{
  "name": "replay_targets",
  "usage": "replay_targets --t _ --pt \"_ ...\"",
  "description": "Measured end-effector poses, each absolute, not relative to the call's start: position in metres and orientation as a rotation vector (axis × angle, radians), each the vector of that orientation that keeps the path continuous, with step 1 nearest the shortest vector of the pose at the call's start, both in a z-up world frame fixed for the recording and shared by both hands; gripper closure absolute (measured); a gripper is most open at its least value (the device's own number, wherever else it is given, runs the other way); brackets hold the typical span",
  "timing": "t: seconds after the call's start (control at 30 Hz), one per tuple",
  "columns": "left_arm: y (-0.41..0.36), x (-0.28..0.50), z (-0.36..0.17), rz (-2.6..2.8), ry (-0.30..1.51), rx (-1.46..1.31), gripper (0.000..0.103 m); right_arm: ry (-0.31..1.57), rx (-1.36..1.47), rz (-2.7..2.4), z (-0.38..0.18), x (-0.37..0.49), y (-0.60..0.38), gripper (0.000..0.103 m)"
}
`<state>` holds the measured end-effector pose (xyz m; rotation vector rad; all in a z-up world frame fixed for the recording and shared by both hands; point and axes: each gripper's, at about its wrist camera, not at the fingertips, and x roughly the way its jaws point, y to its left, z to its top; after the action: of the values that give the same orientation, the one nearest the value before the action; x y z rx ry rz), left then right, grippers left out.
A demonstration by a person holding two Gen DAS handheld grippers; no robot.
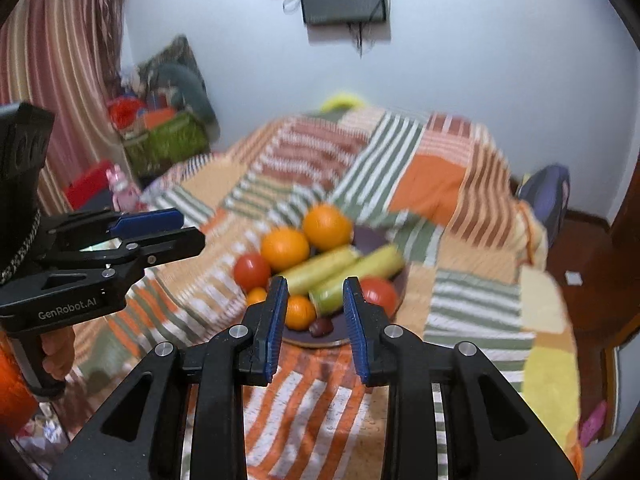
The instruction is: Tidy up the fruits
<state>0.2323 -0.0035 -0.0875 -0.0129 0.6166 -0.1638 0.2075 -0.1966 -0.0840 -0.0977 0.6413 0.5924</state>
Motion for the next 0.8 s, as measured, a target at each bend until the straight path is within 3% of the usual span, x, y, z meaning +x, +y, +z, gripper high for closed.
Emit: replay_targets --t 0.3,0.53,0.6,0.73,0.8 --pt "-0.013 0.141 -0.002 -0.12 0.361 -0.007 0.064 0.366 -0.066 0.566 -0.003 0.131 -0.204 0.077" --pt "-0.009 0.086 0.033 -0.102 0.236 -0.029 0.034 0.225 -0.039 0.55 0.024 0.086 -0.207 0.077" --pt "-0.01 0.076 0.038 -0.087 0.214 -0.022 0.026 0.203 -0.031 0.544 0.026 0.078 -0.207 0.071" --pt "-0.009 0.059 0.043 -0.074 0.181 -0.01 0.016 0.171 -0.025 0.515 0.024 0.073 -0.205 0.047" --pt "-0.009 0.055 0.043 -0.07 0.176 -0.01 0.011 0.158 -0.028 0.5 0.024 0.073 -0.203 0.043"
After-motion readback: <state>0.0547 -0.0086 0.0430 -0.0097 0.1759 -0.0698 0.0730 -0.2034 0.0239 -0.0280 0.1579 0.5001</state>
